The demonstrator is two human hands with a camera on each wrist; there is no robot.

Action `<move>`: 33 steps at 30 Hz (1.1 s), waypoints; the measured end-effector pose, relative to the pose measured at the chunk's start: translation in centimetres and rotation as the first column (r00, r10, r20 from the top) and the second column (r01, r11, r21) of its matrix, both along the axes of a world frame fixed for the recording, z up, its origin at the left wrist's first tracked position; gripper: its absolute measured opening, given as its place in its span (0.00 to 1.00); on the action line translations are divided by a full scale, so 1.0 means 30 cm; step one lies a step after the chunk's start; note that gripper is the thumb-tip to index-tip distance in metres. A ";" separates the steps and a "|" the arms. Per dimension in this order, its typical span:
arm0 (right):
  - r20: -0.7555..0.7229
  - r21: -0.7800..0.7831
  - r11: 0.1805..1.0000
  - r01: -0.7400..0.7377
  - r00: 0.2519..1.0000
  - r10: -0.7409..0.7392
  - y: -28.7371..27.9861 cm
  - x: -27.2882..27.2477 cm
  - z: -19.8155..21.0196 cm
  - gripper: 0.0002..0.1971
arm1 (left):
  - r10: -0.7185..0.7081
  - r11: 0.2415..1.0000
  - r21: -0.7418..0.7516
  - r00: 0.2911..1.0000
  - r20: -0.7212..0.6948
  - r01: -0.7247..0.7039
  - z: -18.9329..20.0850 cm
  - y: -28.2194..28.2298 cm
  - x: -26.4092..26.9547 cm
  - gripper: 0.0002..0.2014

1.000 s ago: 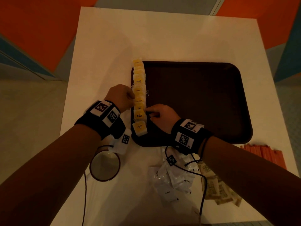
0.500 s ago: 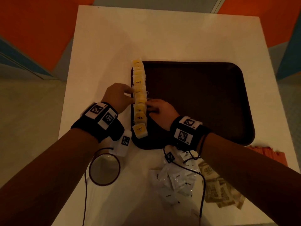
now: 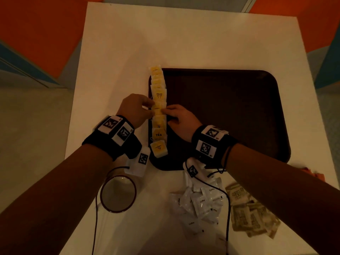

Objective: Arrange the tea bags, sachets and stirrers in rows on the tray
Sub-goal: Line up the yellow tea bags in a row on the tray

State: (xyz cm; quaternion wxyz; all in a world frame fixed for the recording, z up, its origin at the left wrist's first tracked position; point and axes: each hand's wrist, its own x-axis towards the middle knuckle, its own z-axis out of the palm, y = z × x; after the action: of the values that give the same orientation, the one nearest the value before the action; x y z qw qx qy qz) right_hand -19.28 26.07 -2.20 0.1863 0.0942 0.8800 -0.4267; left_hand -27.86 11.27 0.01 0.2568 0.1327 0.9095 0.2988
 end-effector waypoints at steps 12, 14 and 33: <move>-0.096 -0.069 0.995 0.074 0.992 -0.080 -0.003 -0.028 0.002 0.22 | 0.027 0.999 0.048 0.999 -0.018 -0.027 0.017 0.007 -0.032 0.10; -0.103 -0.100 0.991 0.087 0.990 -0.098 -0.001 -0.031 0.004 0.22 | 0.039 0.998 0.056 0.999 -0.020 -0.038 0.014 0.005 -0.035 0.09; -0.050 -0.099 0.989 0.112 0.992 -0.118 -0.011 0.025 -0.001 0.23 | -0.025 1.000 0.015 0.994 -0.109 0.027 -0.007 0.032 -0.084 0.08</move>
State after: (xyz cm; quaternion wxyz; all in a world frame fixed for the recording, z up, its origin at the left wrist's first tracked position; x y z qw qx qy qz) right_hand -18.53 25.75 -2.23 0.1410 0.1237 0.8564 -0.4810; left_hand -30.39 12.24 -0.21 0.2098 0.1627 0.9178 0.2952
